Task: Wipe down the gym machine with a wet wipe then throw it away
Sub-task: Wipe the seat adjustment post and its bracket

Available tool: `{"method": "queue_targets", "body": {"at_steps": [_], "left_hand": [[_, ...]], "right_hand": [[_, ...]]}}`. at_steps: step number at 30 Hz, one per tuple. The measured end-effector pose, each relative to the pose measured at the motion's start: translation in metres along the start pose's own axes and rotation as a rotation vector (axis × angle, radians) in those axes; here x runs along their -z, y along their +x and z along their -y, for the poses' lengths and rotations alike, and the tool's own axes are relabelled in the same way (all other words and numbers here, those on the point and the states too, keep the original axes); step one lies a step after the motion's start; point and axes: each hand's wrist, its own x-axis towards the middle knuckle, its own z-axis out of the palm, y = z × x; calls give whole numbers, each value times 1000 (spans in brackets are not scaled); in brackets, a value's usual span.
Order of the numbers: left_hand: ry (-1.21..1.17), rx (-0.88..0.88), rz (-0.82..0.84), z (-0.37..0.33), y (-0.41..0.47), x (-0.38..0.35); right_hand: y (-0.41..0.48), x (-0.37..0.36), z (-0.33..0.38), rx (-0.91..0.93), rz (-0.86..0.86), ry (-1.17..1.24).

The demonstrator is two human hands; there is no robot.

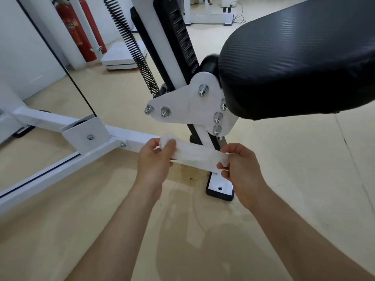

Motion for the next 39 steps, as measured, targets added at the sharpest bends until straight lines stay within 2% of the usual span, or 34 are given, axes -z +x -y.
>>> {"method": "queue_targets", "body": {"at_steps": [3,6,9,12,16,19,21,26,29,33,36,39], "left_hand": [[27,-5,-48,6,8,8],[191,-32,-57,22,6,8],[229,-51,-72,33,13,4],[192,-69,-68,25,25,-12],[55,-72,-39,22,37,-43],[91,-98,-134,32,49,-61],[68,-101,-205,36,54,-71],[199,-160,-302,43,56,-85],[186,-132,-272,50,56,-86],[30,-122,-132,53,52,-75],[40,-227,64,57,41,-67],[315,-586,56,62,40,-70]], "right_hand": [[5,11,-16,-104,-54,-11],[7,21,-32,-195,-9,-3],[12,30,-38,-186,100,25],[16,30,-36,-181,133,-26],[22,14,-32,-234,85,172],[28,-2,-25,-280,37,406],[34,-11,-21,-279,25,461],[51,-28,-17,-207,179,490],[57,-37,-19,-177,226,514],[69,-47,-25,-186,59,630],[72,-52,-23,-224,-25,628],[68,-52,-24,-239,9,651]]}}
